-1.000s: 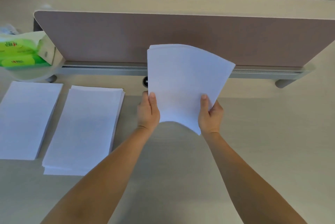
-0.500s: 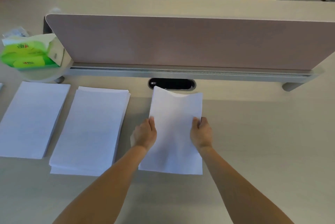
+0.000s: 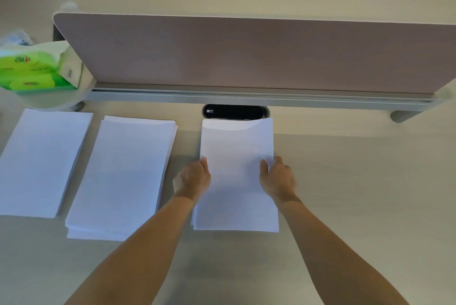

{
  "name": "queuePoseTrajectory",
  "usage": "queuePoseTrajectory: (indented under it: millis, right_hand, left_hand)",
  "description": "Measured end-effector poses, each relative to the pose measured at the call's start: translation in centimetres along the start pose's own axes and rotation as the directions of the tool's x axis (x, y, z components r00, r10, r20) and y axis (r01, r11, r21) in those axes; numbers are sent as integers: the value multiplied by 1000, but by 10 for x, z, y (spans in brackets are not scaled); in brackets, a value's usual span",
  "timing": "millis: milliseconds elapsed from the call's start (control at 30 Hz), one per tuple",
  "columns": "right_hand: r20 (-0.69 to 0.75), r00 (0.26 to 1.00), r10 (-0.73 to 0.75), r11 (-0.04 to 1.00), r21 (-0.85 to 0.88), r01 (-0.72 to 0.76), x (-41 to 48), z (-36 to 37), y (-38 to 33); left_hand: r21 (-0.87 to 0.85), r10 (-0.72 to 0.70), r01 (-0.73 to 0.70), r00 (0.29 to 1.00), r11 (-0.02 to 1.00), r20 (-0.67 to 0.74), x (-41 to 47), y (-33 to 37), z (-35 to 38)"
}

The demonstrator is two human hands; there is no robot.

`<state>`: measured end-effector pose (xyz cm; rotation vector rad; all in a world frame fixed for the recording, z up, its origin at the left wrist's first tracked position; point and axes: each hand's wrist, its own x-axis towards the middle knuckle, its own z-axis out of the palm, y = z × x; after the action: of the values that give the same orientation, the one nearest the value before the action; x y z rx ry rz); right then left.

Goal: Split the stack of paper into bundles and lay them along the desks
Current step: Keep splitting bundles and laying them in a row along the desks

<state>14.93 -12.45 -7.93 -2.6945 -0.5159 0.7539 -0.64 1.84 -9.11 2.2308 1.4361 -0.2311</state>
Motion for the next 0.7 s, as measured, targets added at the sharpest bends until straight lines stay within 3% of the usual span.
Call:
queuePoseTrajectory:
  millis: [167,300,467,600,700]
  right_hand:
    - [1,1000,6,977,-214,-6,-1,-16,-3]
    - [17,1000,-23,972,-232,26,-8,-30,-16]
    - [274,950,-153,988,51,145,-40,-17,-67]
    - [412,893,-181,943,330,39,-72,26,-116]
    - [459,878,-139,890,447,-92,-97,59,-149]
  left_hand:
    - [40,-17,16,1000,999,23,0,-6,-5]
    - [47,-10,9,1000,999,6,-7,-17,-26]
    - [43,-120,122,992,992,-49,-13,-59,-64]
    - [-114,-186,166,964,979,-191,-26,-120,-88]
    - [-181,-254,218,944,959,-212,-27,-174,-100]
